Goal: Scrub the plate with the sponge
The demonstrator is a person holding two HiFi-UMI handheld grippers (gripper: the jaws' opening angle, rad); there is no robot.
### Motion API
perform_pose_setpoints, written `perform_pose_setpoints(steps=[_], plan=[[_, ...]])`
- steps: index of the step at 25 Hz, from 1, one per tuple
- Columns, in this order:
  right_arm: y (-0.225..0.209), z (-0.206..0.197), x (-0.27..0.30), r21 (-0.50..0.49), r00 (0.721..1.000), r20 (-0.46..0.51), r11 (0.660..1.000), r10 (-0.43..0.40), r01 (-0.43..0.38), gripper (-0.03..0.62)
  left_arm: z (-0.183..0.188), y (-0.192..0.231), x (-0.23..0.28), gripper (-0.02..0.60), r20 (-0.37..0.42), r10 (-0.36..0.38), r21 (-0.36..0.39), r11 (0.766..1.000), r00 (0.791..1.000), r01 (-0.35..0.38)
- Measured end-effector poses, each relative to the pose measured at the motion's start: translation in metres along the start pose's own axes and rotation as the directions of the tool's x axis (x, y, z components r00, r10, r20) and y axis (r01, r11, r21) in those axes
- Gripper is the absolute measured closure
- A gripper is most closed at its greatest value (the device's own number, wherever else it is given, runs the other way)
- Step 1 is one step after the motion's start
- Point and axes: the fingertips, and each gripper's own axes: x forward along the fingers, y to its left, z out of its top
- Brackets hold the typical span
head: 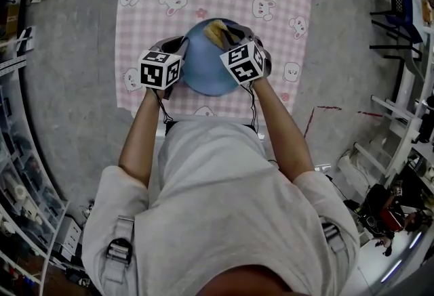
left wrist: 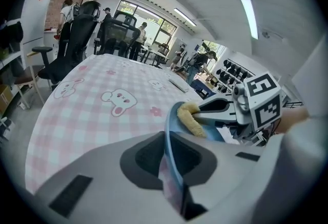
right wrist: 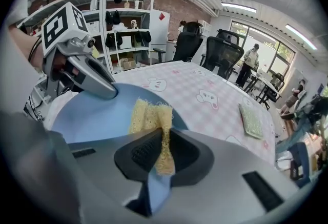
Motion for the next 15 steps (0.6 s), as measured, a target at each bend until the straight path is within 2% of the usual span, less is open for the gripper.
perform_pose_setpoints(steps=[9, 15], plan=[[0.009, 0.005, 0.003, -0.046, 1.0, 0.013, 0.999, 0.007, -0.006, 0.548, 0.004, -0.003, -0.002, 0.543, 0.004, -0.016, 0.003, 1.0, 1.0, 0.016], [0.032, 0.017, 0.003, -0.154, 0.997, 0.048, 0.987, 0.056, -0.048, 0.548, 0.004, -0.005, -0.003, 0.545, -0.003, 0.014, 0.018, 1.0, 1.0, -0.014]])
